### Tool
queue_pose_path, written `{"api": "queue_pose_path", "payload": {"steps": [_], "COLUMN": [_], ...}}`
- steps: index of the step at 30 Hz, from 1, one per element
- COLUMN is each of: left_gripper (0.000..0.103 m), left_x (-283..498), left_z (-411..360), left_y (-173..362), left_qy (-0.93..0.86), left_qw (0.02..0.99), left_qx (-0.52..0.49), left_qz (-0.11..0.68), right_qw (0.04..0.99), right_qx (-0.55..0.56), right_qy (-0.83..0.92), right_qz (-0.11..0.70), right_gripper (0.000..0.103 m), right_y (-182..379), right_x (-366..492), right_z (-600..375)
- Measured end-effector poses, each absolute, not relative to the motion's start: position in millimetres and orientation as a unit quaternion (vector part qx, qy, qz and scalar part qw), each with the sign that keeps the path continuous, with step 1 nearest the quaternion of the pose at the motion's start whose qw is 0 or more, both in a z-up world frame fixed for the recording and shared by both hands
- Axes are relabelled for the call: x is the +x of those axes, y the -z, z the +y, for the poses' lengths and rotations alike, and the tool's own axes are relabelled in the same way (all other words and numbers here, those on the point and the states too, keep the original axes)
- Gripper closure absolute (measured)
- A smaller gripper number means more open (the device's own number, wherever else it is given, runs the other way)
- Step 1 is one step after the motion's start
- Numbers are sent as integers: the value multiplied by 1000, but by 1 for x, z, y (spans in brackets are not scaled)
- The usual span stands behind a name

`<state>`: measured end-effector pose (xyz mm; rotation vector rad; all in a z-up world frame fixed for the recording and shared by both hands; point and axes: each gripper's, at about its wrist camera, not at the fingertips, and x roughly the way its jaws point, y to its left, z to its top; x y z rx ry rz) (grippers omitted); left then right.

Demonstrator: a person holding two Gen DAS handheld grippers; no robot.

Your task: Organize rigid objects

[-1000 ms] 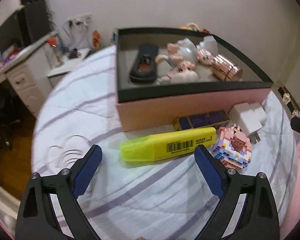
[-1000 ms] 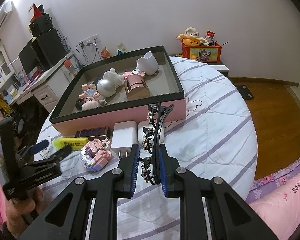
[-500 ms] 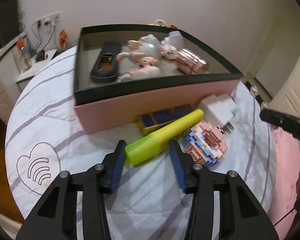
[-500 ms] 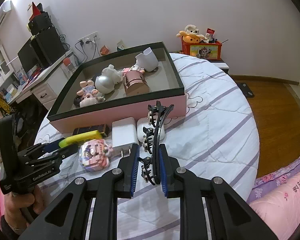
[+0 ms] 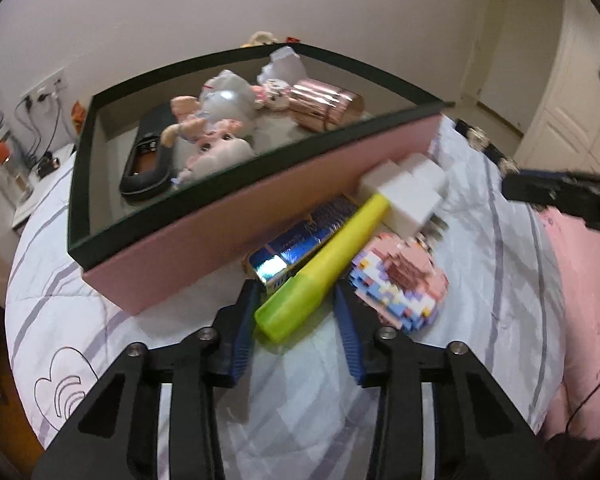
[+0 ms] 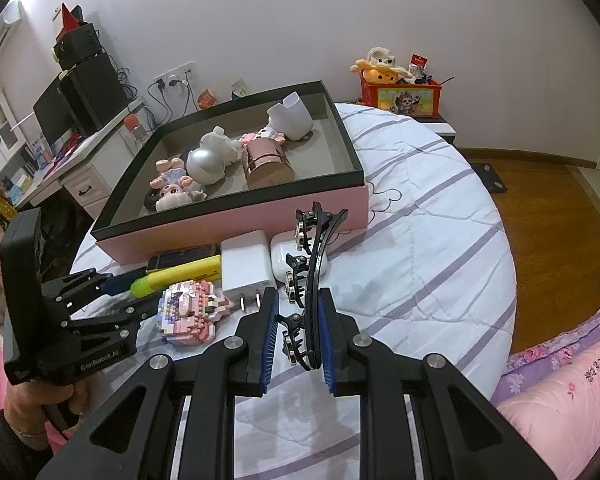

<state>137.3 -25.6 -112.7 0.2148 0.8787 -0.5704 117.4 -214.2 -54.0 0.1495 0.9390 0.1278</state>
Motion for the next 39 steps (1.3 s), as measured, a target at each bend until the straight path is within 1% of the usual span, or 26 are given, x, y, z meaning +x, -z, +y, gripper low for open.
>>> {"api": "queue_pose_path", "payload": {"steps": [1,3,8,13,23,24,26,28,30,35,39], "left_gripper": [72,74,73,73,74,77,79,82,84,84,84], "left_x": [134,126,127,116,134,134,131,126,120,110,100], "left_z": [-26,-27,-30,-37,-55,-57,-58,-57,-55,-45,-38], "left_y": [113,112,111,110,116,115,115,114,113,106,90], "left_qy": [277,284,279,314,314,308,302,299,295,287,278], "left_qw": [858,856,857,842,845,847,850,852,855,859,867], "left_qx": [106,114,118,118,93,93,91,85,76,49,49], "left_qz": [419,417,417,422,423,424,423,420,420,421,410], "right_qw": [887,886,886,887,886,885,885,885,886,889,890], "right_qx": [72,71,71,71,71,71,71,72,71,73,75], "right_qy": [-62,-63,-63,-60,-62,-62,-62,-63,-64,-68,-72], "right_qz": [453,453,453,453,455,455,456,455,453,447,444], "right_gripper": [84,84,84,84,84,84,84,84,84,84,84], "right_y": [55,55,55,55,57,57,58,57,56,50,45], "right_x": [118,118,118,118,116,116,116,115,114,111,110], "right_z": [-214,-213,-214,-215,-214,-215,-215,-215,-215,-215,-215]}}
